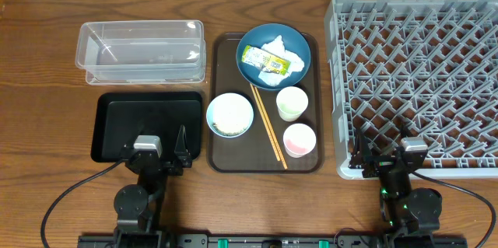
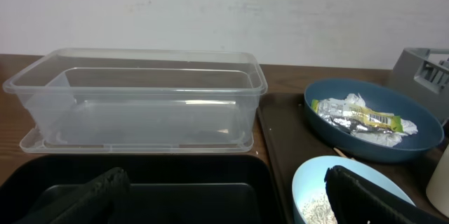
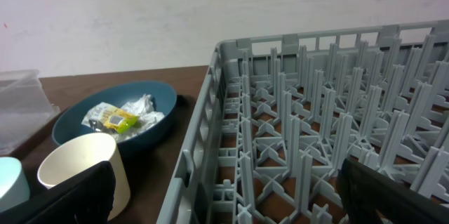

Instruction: Sort waste into correct bins and load items into the dishwasher rack

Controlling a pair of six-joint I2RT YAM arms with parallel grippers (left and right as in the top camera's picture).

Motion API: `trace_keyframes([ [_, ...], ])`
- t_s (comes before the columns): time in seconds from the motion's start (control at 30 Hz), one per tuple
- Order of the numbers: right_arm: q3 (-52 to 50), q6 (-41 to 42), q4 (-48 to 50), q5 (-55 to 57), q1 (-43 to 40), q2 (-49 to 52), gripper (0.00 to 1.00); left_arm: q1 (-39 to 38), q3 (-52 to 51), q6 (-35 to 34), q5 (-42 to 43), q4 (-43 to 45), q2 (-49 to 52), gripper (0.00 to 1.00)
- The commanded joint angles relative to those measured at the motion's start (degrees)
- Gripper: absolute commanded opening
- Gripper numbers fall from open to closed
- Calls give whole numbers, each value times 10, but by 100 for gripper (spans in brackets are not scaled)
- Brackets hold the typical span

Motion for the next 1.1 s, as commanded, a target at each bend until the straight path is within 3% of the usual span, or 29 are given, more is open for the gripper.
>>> trace_keyframes([
  [0.0, -1, 0, -2, 2, 2, -1, 99, 4, -7, 12, 4, -24, 0, 92],
  [0.6, -1, -1, 1, 4, 2, -1, 99, 4, -7, 12, 5, -23, 0, 92],
  [1.07, 4, 6, -12, 11, 1, -1, 99, 4, 12, -43, 5, -45, 7, 92],
])
